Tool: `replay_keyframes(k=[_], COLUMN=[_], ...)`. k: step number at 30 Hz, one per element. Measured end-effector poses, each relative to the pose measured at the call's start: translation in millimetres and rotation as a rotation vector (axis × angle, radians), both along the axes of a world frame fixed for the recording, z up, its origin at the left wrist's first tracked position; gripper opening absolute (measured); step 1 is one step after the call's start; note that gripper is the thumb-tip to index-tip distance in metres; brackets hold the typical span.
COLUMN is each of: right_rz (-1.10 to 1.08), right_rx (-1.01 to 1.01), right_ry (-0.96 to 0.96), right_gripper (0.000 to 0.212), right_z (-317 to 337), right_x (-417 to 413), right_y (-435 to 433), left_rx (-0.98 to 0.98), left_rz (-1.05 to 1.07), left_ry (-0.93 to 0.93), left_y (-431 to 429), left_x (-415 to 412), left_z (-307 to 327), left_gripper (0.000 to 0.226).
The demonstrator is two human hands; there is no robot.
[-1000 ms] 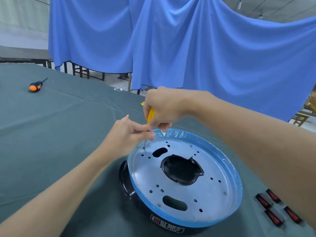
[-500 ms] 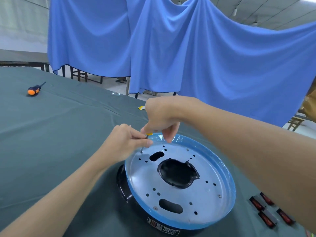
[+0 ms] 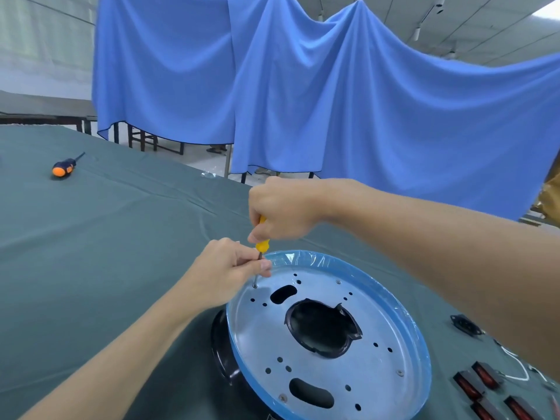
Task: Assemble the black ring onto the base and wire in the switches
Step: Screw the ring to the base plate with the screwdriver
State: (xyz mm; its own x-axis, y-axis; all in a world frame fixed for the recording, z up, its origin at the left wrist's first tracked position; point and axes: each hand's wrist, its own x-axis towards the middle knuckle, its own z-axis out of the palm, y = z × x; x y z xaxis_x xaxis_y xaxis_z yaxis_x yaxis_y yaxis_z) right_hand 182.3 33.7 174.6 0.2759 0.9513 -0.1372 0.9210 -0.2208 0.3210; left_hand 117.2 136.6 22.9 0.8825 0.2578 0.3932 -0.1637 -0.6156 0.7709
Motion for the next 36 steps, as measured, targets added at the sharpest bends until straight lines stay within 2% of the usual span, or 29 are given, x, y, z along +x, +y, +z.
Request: replay_keyframes(k=[4,8,10,13,16,18,20,24,30,33,34,36], right_rz=[-0.19,-0.439,-0.495,-0.497,-0.375,-0.215,-0.097,-0.023,-0.099,-0.241,-0.306,-0.419], right_rx=[-0.053,-0.021,0.009,-0.001,-0.038,-0.027,-0.08,-0.185,-0.141,-0.094,-0.063,0.012], right_ry=[0.072,0.345,0.413,0.395,0.186,0.076,0.043,-0.035,0.026,0.141,0.2,0.358], right_gripper=[0.044,0.032,0.028,0.031,0.032,0.024,0.019,0.009,0.036,0.048,0.048,0.032], right_z=[2,1,1,0,1,6,11,11,3,1,0,-2], right_x=[-3,-4,-5,-13,-18,-17,-16,-11,-7,-9,-8,-9], right_y=[10,17,19,18,14,11,9,7,2,1,1,3], left_rx=[0.026,0.082,0.128,0.189,0.186,0.136,0.11,0.14,0.113,0.083,0.073,0.068], left_rz=[-0.031,-0.018,0.003,0.004,0.01,0.009,0.003,-0.016,0.106,0.146,0.152,0.161], left_ry=[0.017,0.042,0.064,0.073,0.075,0.075,0.086,0.106,-0.001,-0.03,-0.024,0.001], left_y=[0,-1,-2,-3,-4,-5,-5,-5,-7,-8,-9,-11], left_x=[2,1,1,-2,-3,-3,-4,-4,-3,-2,-2,-2], left_z=[4,6,6,8,11,13,12,11,2,4,5,7], left_gripper=[0.032,0.026,0.028,0.032,0.032,0.031,0.028,0.027,0.033,0.034,0.034,0.032])
